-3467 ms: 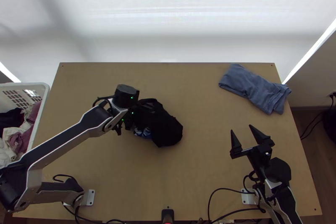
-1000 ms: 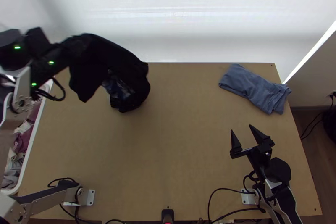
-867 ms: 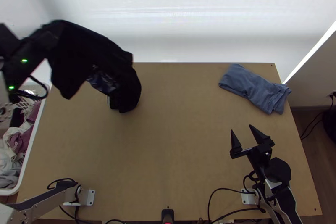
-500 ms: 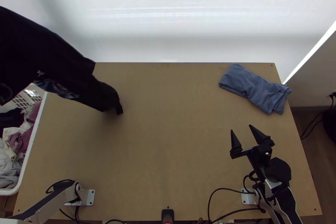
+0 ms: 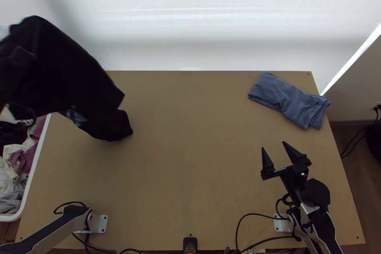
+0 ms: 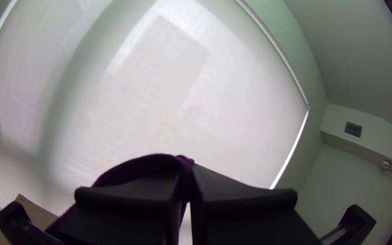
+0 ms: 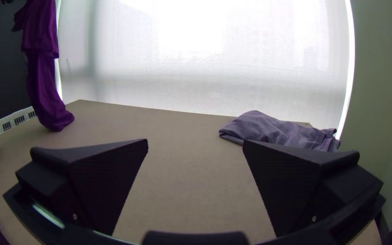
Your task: Fold the t-shirt
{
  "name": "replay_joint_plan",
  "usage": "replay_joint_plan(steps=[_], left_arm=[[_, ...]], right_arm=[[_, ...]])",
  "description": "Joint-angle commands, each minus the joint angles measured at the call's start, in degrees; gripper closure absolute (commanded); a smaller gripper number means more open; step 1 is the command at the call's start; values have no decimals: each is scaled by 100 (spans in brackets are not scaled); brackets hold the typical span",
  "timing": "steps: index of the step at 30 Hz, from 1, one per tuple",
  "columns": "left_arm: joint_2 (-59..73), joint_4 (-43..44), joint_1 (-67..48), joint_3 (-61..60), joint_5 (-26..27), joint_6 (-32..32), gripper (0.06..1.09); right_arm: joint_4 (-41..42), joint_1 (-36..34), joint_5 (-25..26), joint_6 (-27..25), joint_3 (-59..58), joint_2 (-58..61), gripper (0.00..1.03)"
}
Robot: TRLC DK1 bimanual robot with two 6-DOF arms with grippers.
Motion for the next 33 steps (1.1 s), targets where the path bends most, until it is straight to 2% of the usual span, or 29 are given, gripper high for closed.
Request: replay_joint_plan(steps=[1,10,16,25,33], left_arm=[[1,25,-742,-367,-255,314,105],[291,113,-2421,-1861,-589,446,105],[766,711,-2939,-2793,-668,464,105],[1829,1264,-3739,-3074,-712,402,105],[2366,1036,-4987,-2907,-712,279,105]], right_arm=[[81,63,39,21,-56,-21,4],[81,63,39,21,-56,-21,4],[81,63,39,21,-56,-21,4],[81,63,39,21,-56,-21,4],[81,63,39,21,-56,-21,4]])
